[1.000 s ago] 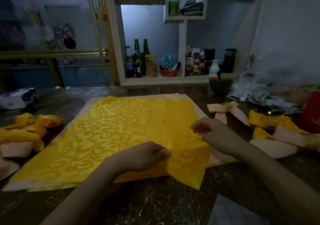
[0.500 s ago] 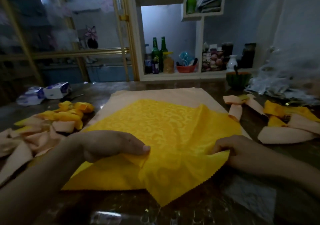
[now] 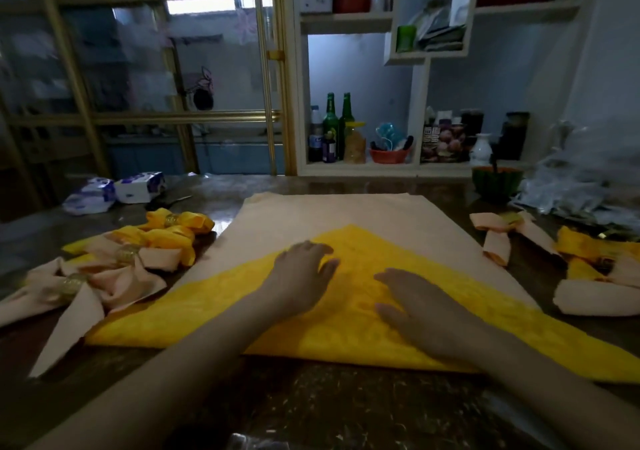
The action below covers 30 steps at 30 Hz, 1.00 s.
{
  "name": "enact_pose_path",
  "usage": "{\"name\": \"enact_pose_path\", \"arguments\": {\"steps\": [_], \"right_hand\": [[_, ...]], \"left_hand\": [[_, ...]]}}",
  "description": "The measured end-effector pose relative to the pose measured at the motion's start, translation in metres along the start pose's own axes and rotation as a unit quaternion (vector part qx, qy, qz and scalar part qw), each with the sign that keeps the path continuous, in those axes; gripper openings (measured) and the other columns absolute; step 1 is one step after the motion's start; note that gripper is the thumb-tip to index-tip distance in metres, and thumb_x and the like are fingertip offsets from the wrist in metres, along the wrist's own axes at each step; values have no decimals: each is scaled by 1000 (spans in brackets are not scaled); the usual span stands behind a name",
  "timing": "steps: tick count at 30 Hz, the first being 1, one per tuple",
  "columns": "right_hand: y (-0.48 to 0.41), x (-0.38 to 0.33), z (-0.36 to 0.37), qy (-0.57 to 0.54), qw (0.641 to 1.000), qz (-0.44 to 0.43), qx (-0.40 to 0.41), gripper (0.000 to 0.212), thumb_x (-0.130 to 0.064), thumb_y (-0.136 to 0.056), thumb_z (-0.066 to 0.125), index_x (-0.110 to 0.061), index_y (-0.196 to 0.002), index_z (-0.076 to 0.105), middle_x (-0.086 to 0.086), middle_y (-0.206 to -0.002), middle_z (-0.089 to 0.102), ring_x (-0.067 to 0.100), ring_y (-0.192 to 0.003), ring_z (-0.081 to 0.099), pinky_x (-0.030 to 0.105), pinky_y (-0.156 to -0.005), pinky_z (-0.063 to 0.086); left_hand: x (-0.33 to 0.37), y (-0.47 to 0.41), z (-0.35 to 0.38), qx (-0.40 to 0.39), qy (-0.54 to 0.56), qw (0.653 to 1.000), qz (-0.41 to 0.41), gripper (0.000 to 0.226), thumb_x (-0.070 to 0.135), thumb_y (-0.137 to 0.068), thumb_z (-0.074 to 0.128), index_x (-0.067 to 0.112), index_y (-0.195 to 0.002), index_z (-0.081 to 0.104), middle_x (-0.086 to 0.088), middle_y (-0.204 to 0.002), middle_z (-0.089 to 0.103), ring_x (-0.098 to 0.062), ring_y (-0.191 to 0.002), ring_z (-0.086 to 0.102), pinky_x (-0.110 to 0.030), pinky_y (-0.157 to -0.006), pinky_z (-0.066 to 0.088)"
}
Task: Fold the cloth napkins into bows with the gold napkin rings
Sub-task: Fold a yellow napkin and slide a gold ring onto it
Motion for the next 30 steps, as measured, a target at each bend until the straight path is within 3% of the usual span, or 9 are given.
{"name": "enact_pose_path", "arguments": {"steps": [4,6,8,12,14,18,22,26,30], "right_hand": [[-6,-6,30,-9,997,-23,-71,71,-68,-89,22,-33,-150,10,-3,-159,-1,14,-146,-6,35,-118,-1],[-13,-1,40,-14,997,-14,-80,109,-94,-57,-4,-36,-149,7,-5,-159,-3,14,-146,-7,38,-117,-4],[-21,7,45,9,996,0,-86,133,-97,-32,-19,-38,-149,4,-8,-159,-6,13,-146,-9,39,-116,-5],[-41,17,40,7,994,48,-102,82,-75,-81,10,-32,-150,2,-5,-159,-8,16,-146,-7,41,-117,-4],[-52,22,37,14,992,64,-105,68,-61,-93,19,-29,-151,3,-4,-159,-7,16,-146,-6,41,-117,-3],[-72,29,41,7,991,76,-107,67,-59,-94,21,-28,-151,5,-3,-159,-4,17,-146,-4,42,-117,-2],[-82,33,39,12,991,84,-103,70,-62,-92,21,-27,-151,6,-2,-160,-3,18,-147,-1,44,-118,2],[-81,38,37,28,990,86,-108,73,-65,-89,21,-29,-151,5,-1,-160,-4,18,-147,0,45,-118,6],[-78,44,36,39,989,86,-116,73,-65,-88,20,-30,-150,3,-2,-159,-6,15,-146,-1,41,-118,5]], "left_hand": [[-1,31,43,-168,-58,984,7,59,52,-96,28,25,-148,20,2,-158,11,-20,-146,-4,-51,-115,0],[-6,37,46,-195,-56,979,2,62,55,-95,26,25,-149,16,2,-158,5,-20,-145,-6,-52,-115,-2],[-14,33,41,-201,-42,979,-8,64,56,-95,26,25,-149,15,1,-159,4,-20,-145,-6,-52,-115,-1],[-34,10,26,-172,-21,984,-36,65,56,-94,25,23,-149,18,-2,-158,9,-22,-146,-1,-51,-116,4],[-48,-2,26,-165,-21,985,-52,64,56,-95,25,21,-148,20,-3,-158,12,-24,-145,3,-51,-115,8],[-79,-30,39,-199,-41,975,-86,67,59,-93,29,20,-147,23,-7,-155,20,-29,-143,14,-51,-114,17],[-106,-59,32,-178,-22,973,-145,62,51,-95,37,12,-143,32,-12,-146,36,-31,-132,35,-38,-106,31],[-124,-61,25,-147,-55,972,-177,52,49,-93,45,18,-134,43,-13,-137,36,-30,-121,38,-40,-98,37],[-138,-53,22,-198,-55,957,-205,48,47,-90,52,15,-125,46,-11,-126,45,-24,-107,48,-30,-85,43]]}}
Point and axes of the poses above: each hand's wrist, its own y-axis away from the middle knuckle, its own z-axis out of the palm, x = y × z, the point moved 9 cm from there along -y, towards the middle knuckle
